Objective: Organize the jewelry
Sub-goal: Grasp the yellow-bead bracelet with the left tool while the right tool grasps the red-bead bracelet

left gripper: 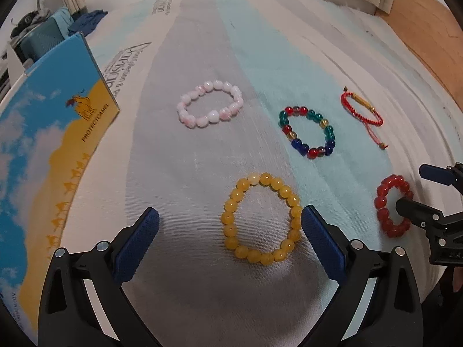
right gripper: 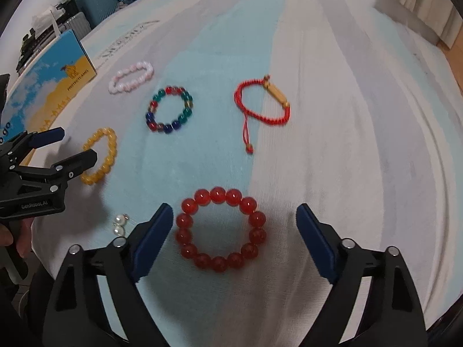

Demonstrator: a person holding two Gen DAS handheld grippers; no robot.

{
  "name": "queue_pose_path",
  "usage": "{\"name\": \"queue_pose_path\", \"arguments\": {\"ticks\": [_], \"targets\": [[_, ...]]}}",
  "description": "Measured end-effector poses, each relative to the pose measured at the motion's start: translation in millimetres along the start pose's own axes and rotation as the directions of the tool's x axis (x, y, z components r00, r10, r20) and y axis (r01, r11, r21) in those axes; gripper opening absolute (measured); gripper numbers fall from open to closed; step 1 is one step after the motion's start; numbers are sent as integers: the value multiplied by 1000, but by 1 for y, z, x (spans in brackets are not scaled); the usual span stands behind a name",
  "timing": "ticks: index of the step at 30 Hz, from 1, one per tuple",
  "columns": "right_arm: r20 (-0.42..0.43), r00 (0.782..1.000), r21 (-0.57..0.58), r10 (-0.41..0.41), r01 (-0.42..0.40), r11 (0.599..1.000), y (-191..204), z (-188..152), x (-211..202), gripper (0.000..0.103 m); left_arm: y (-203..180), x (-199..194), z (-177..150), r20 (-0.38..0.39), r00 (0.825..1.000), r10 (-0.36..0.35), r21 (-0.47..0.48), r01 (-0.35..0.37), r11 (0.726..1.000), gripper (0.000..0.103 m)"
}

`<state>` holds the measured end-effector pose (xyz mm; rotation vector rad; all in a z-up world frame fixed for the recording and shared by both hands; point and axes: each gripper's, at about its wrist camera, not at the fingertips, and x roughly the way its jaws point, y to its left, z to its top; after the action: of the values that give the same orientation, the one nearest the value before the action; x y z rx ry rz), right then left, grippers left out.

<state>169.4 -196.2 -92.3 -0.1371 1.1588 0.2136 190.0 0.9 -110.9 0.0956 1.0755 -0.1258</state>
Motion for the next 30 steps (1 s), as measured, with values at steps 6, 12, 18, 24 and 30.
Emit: {"name": "queue_pose_path", "arguments": {"ticks": [6, 12, 18, 24, 30], "targets": [[-22, 1000, 18, 0, 1, 1000, -6, -7, 15, 71, -7, 14, -3, -24, 998, -51, 21, 51, 998, 75], [-20, 999, -12, -36, 36, 999, -2, -12, 20, 69, -9, 14, -3, -29, 997, -66, 22, 67, 998, 68], [-19, 999, -12, -50, 49, 999, 1, -11, 22, 66, -3, 13, -7, -22, 997, -72, 14, 73, 997, 59], [-15, 998, -8, -67, 67, 998, 1, -11, 18, 45, -10, 12, -12, -32, 998, -55, 64, 57, 996, 32], [-15, 994, -28, -112, 111, 993, 3, -8, 15, 16, -10, 8, -13, -41, 997, -64, 73, 67, 995, 9]]}}
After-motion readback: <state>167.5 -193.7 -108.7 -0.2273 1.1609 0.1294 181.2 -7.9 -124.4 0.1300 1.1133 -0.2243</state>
